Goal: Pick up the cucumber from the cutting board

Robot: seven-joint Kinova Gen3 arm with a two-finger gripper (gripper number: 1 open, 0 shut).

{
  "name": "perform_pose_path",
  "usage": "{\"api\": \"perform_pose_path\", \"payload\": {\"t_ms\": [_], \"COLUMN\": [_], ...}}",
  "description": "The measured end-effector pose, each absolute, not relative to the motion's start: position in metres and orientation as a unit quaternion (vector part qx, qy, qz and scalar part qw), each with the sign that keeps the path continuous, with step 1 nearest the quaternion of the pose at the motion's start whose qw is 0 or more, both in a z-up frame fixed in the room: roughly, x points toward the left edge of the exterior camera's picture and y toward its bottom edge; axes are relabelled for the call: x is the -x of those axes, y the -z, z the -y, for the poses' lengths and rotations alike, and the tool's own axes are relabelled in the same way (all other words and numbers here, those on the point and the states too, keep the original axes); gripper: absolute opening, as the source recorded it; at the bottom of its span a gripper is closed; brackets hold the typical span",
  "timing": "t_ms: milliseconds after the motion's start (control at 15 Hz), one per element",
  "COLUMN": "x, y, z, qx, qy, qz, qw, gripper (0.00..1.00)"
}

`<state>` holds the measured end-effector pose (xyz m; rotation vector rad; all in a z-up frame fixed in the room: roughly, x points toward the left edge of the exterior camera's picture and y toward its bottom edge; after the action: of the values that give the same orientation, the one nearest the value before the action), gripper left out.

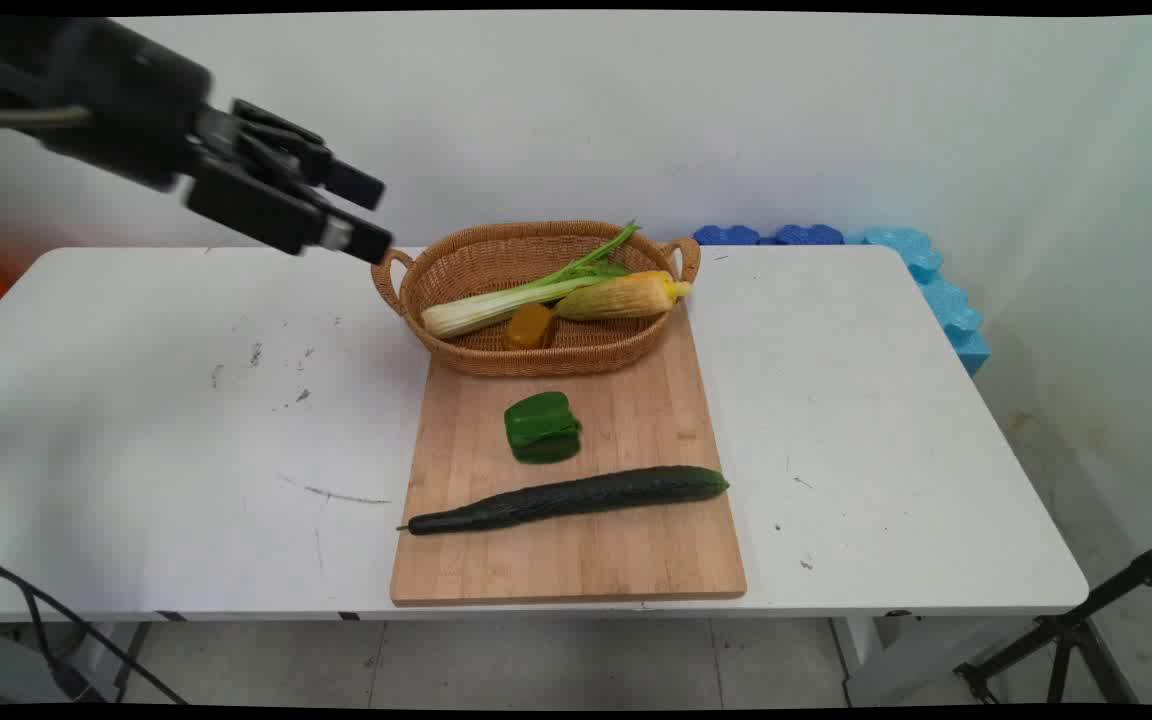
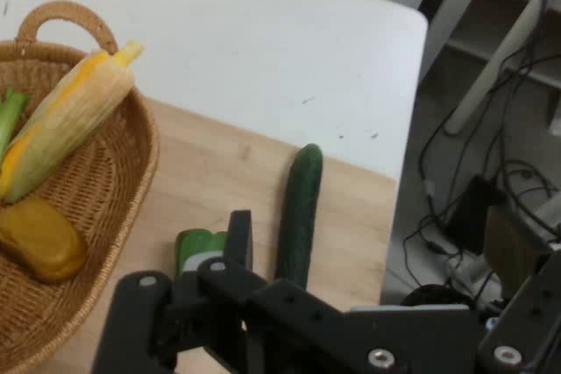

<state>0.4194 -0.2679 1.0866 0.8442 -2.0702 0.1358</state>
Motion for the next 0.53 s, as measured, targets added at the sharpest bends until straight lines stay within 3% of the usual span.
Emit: {"api": "perform_pose_path", "payload": {"t_ms": [333, 533], "x": [-0.383, -0.349], "y": [-1.068, -1.039], "z": [0.285, 0.293], "qx": [-0.356, -0.357], "qy": [-0.055, -0.052], "qz": [0.844, 0.859], "qw": [0.398, 0.363], "gripper": [1.00, 1.00]}}
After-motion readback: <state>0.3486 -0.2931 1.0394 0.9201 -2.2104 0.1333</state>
